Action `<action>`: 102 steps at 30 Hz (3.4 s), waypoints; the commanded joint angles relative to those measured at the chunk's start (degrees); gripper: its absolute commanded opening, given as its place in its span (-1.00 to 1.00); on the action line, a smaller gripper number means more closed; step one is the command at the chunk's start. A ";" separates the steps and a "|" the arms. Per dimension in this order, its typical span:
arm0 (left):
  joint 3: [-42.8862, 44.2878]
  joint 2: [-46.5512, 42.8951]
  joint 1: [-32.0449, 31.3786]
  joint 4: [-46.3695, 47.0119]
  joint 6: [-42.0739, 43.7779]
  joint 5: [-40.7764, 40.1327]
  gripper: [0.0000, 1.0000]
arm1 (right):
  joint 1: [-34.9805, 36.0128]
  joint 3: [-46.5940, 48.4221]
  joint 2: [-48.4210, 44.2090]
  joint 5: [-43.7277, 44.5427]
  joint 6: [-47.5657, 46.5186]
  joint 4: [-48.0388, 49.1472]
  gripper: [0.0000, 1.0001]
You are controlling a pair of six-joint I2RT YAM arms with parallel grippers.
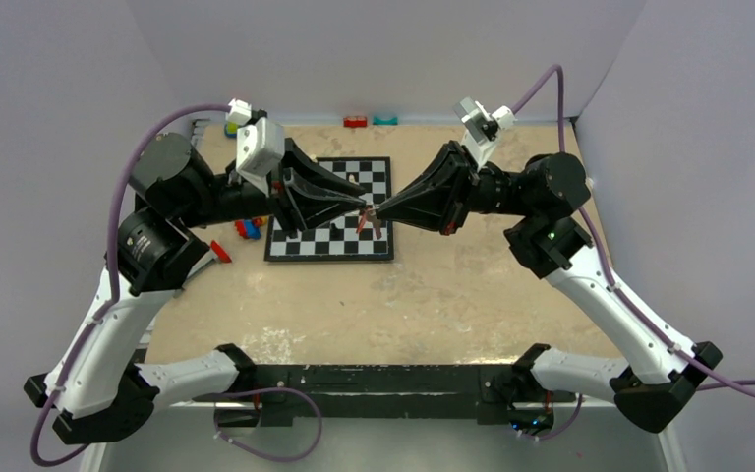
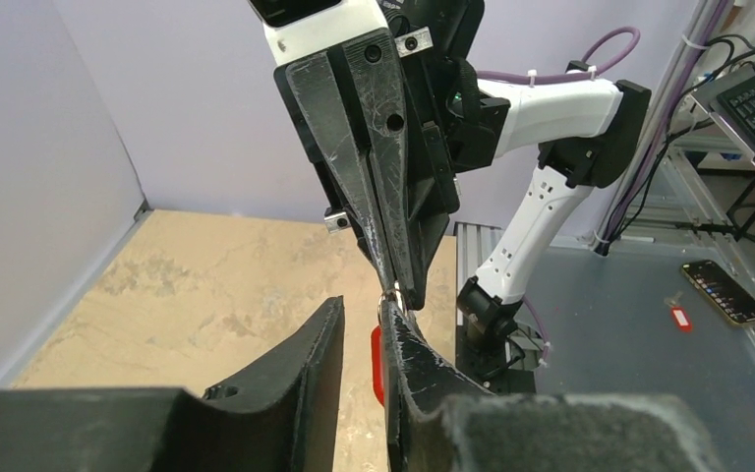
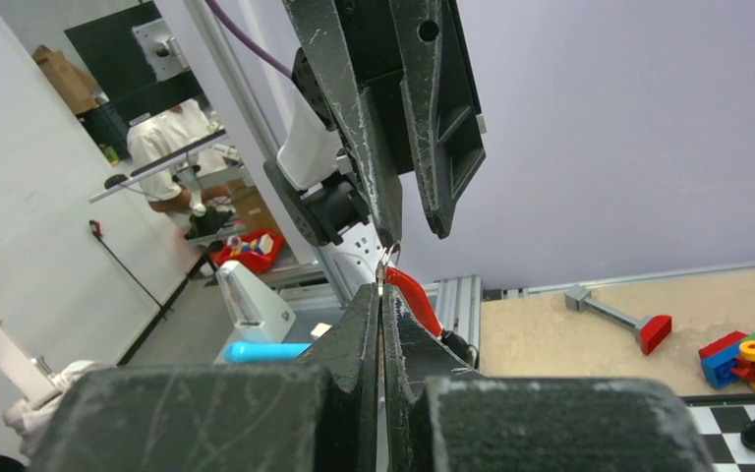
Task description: Remove the keys from the keyring
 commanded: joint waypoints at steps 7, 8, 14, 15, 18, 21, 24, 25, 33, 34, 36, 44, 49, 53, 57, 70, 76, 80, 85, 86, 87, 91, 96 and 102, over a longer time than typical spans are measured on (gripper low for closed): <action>0.83 0.52 0.54 1.71 -2.00 3.58 -0.55 | 0.31 0.74 -1.40 -0.55 0.25 2.23 -1.00; 1.00 0.62 0.55 1.50 -2.03 4.27 -0.54 | 0.35 0.74 -1.40 -0.47 0.20 2.24 -1.00; 2.68 1.73 1.29 -0.79 -2.69 7.48 -0.53 | 0.33 1.77 -1.40 -0.20 -0.98 0.73 -1.00; 2.71 1.92 1.51 -0.93 -2.92 8.02 -0.55 | 0.31 2.04 -1.40 -0.20 -1.41 -0.07 -1.00; 2.72 2.16 1.83 -0.80 -3.62 9.19 -0.57 | 0.36 2.30 -1.32 -0.12 -2.00 -0.72 -1.00; 2.63 2.32 1.81 -0.59 -4.03 10.05 -0.65 | 0.33 2.29 -1.15 -0.20 -2.00 -0.60 -1.00; 2.64 2.34 1.85 -0.81 -3.99 10.09 -0.82 | 0.31 2.30 -1.14 -0.12 -1.96 -0.53 -1.00; 2.65 2.34 1.80 -0.90 -3.90 10.10 -0.92 | 0.39 2.32 -1.14 -0.11 -2.00 -0.54 -1.00; 2.89 1.38 1.82 -4.61 -0.20 8.41 -1.00 | 0.32 3.14 -0.94 0.51 -2.60 -2.55 -1.00; 3.51 1.61 1.74 -6.84 1.21 7.47 -1.00 | 0.32 3.64 -0.74 0.66 -2.81 -3.25 -1.00; 4.98 2.03 1.67 -10.14 3.81 6.09 -1.00 | 0.34 5.74 -0.09 0.76 -3.65 -6.04 -1.00; 8.49 4.03 -0.99 -21.23 13.59 -2.77 -1.00 | 0.31 12.20 1.80 1.89 -8.79 -19.76 -1.00; 11.91 7.59 -5.49 -25.70 16.64 -9.49 -1.00 | 0.36 13.32 3.62 1.31 -9.35 -23.65 -1.00; 10.86 7.01 -5.51 -23.56 15.67 -10.58 -1.00 | 0.40 11.93 3.31 1.71 -9.03 -22.96 -1.00; 9.06 5.15 -5.43 -21.69 14.54 -12.74 -0.72 | 0.40 10.69 2.58 1.95 -8.31 -21.15 -1.00; -0.56 -4.62 0.06 -6.30 3.54 -8.53 -0.07 | 0.43 5.77 -1.34 4.35 -3.52 -7.22 -1.00; -3.05 -5.84 0.95 3.25 -3.75 -3.29 -0.08 | 0.41 4.45 -2.59 6.12 -0.62 -0.83 -1.00; -7.05 -6.49 1.38 14.18 -10.72 0.98 -0.13 | 0.37 3.77 -2.90 6.98 2.55 4.42 -1.00; -9.72 -6.57 1.51 23.98 -14.98 3.14 -0.14 | 0.32 2.25 -2.63 7.39 8.21 12.57 -1.00; -9.87 -6.50 1.48 24.74 -15.70 3.48 -0.14 | 0.39 1.90 -2.63 7.49 9.06 13.95 -1.00; -10.13 -6.41 1.51 27.99 -16.42 3.81 -0.14 | 0.39 1.43 -2.59 7.57 10.01 15.32 -1.00; -11.26 -5.92 1.47 33.53 -19.53 4.29 -0.17 | 0.35 0.62 -2.05 7.69 12.22 18.50 -1.00; -12.28 -4.67 1.46 38.36 -22.54 5.69 -0.22 | 0.40 0.13 -1.47 7.96 13.99 21.24 -1.00; -12.49 -3.38 1.42 39.98 -22.90 5.69 -0.25 | 0.38 0.74 -0.66 8.13 15.56 22.90 -1.00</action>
